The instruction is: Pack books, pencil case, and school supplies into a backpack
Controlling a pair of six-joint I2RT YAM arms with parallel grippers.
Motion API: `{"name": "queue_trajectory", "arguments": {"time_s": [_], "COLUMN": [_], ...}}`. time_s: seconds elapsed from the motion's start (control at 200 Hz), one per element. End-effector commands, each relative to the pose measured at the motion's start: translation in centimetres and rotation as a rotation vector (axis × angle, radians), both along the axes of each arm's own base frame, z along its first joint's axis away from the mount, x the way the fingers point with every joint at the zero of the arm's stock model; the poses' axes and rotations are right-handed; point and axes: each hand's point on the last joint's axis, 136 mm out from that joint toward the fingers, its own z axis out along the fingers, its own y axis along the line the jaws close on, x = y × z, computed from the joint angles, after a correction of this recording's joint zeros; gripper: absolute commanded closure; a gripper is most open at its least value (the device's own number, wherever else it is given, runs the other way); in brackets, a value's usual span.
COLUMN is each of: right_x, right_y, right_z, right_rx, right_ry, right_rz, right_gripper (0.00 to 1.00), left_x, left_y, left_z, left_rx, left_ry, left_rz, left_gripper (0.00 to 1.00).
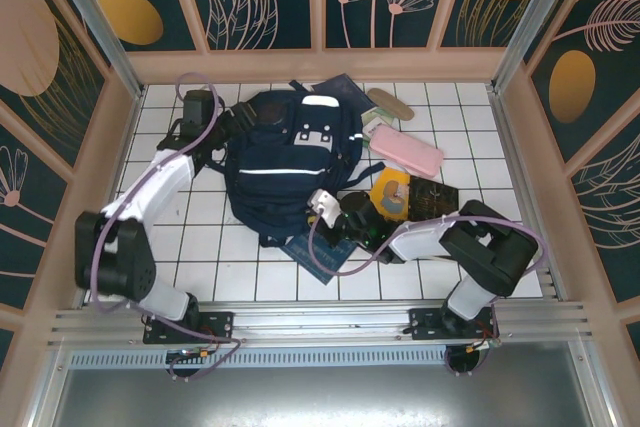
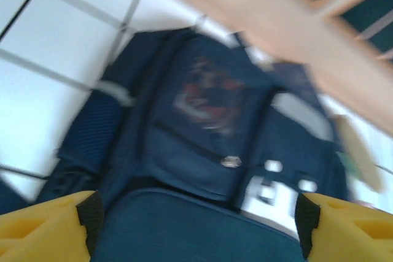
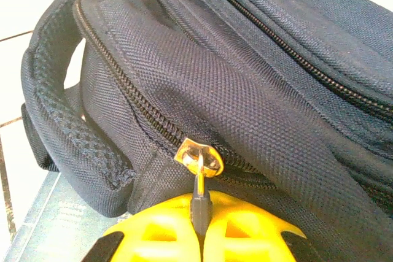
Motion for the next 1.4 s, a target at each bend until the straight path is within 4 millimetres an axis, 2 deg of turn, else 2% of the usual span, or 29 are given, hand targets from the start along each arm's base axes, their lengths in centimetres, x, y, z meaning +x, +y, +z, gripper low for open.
{"name": "queue_trajectory", "arguments": {"time_s": [0.0,0.045,0.13,0.195,0.275,0.305,0.36,0.45,0.49,0.606,0.631,0.671,0.741,0.761,0.776,0.831,1.016,1.211,1.301,1.396], "right_x": [0.6,0.8,1.1,1.3,1.6,1.9,2.4,3.6,4.1,5.8,6.0,6.7,7.5,7.8,8.0,8.9,12.2,16.2,16.2,14.2], "right_y": [-0.1,-0.3,-0.6,-0.8,-1.0,-1.1,-1.3,-1.8,-2.0,-2.6,-2.8,-3.1,-3.4,-3.4,-3.5,-3.5,-2.9,-2.2,-1.6,-0.8], "right_z": [2.6,2.7,2.8,2.8,3.0,3.1,3.4,3.6,3.7,3.7,3.6,3.7,3.8,3.8,3.8,3.9,4.2,3.1,2.7,2.7], "right_rx": [0.087,0.088,0.092,0.094,0.100,0.104,0.106,0.100,0.096,0.089,0.087,0.090,0.090,0.086,0.085,0.076,0.066,-0.038,-0.084,-0.092], "right_ry": [-0.032,-0.033,-0.032,-0.031,-0.033,-0.032,-0.032,-0.036,-0.035,-0.020,-0.015,-0.012,-0.009,-0.010,-0.011,-0.007,0.070,0.087,0.063,0.035], "right_rz": [-0.012,-0.021,-0.035,-0.044,-0.054,-0.062,-0.074,-0.111,-0.130,-0.172,-0.180,-0.204,-0.233,-0.242,-0.250,-0.278,-0.353,-0.403,-0.353,-0.256], "right_gripper": [1.00,1.00,1.00,1.00,1.00,1.00,1.00,1.00,1.00,1.00,1.00,1.00,1.00,1.00,1.00,1.00,1.00,1.00,1.00,1.00], "left_x": [-0.4,-0.2,0.2,0.5,0.8,0.8,0.5,-0.3,-0.8,-2.4,-2.4,-3.7,-4.6,-5.1,-5.1,-6.0,-10.0,-14.2,-15.4,-16.1], "left_y": [2.0,2.3,2.4,2.1,1.2,0.8,0.2,-0.5,-0.6,-0.2,0.1,0.5,0.7,0.7,0.7,0.7,1.8,3.1,3.9,4.8], "left_z": [-6.9,-9.2,-11.7,-13.0,-14.1,-14.2,-14.7,-15.4,-15.7,-15.5,-14.9,-15.2,-14.3,-14.6,-13.7,-13.3,-11.8,-10.6,-10.6,-11.0], "left_rx": [0.048,0.038,0.021,0.005,-0.038,-0.056,-0.098,-0.157,-0.192,-0.290,-0.310,-0.340,-0.415,-0.427,-0.442,-0.484,-0.573,-0.578,-0.582,-0.593], "left_ry": [0.228,0.283,0.335,0.362,0.381,0.377,0.382,0.387,0.392,0.368,0.346,0.351,0.311,0.319,0.295,0.284,0.213,0.146,0.122,0.099], "left_rz": [0.094,0.111,0.125,0.115,0.086,0.076,0.064,0.051,0.056,0.114,0.132,0.171,0.211,0.223,0.224,0.241,0.332,0.393,0.439,0.500], "left_gripper": [0.17,0.17,0.17,0.19,0.28,0.34,0.50,0.88,1.00,1.00,1.00,1.00,1.00,1.00,1.00,1.00,1.00,1.00,1.00,1.00]}}
